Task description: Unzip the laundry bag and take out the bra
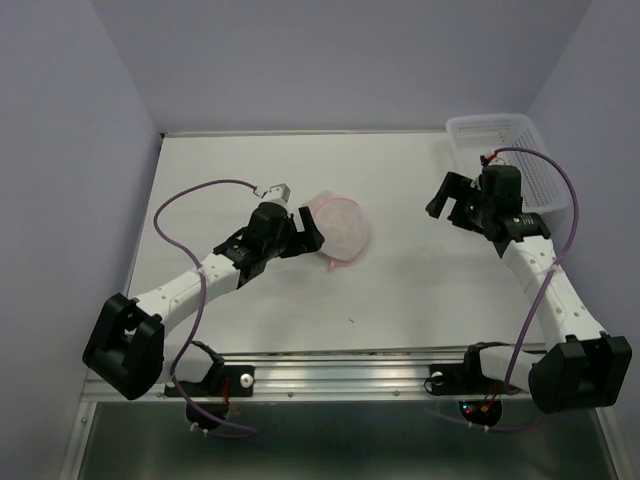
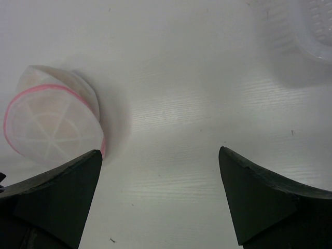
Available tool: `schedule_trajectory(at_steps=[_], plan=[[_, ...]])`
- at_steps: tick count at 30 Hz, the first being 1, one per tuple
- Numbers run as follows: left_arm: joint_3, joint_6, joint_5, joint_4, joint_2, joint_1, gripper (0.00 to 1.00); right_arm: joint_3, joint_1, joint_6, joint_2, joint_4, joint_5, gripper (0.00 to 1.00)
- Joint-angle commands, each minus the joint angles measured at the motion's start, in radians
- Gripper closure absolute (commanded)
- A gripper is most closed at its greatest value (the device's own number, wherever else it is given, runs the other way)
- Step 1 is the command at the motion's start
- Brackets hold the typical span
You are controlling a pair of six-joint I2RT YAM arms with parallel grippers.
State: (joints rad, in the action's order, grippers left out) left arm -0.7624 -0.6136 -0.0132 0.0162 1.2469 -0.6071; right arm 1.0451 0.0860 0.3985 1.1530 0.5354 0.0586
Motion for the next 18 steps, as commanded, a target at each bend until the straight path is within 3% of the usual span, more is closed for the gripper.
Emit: schedule_trajectory(at_steps=[1, 9, 10, 13, 18], plan=[[-0.057, 0.024, 0.045, 0.103, 0.051, -0.002, 0.02, 0.004, -0.002, -0.006, 0.031, -0.061, 0.089, 0.0], [-0.135, 0.041, 0.056, 0.12, 0.209, 0.003, 0.18, -0.01, -0.002, 0.026, 0.024, -0.089, 0.075, 0.0], [-0.141, 0.041, 0.058, 0.125, 0.23, 0.004, 0.25, -0.013, -0.002, 0.029, 0.019, -0.094, 0.066, 0.0], [-0.167, 0.046, 0.062, 0.123, 0.265, 0.009, 0.33, -0.014, -0.002, 0.04, 0.011, -0.092, 0.069, 0.0], [-0.192, 0.048, 0.05, 0.125, 0.301, 0.013, 0.41, -0.02, -0.002, 0.04, -0.006, -0.094, 0.089, 0.0]])
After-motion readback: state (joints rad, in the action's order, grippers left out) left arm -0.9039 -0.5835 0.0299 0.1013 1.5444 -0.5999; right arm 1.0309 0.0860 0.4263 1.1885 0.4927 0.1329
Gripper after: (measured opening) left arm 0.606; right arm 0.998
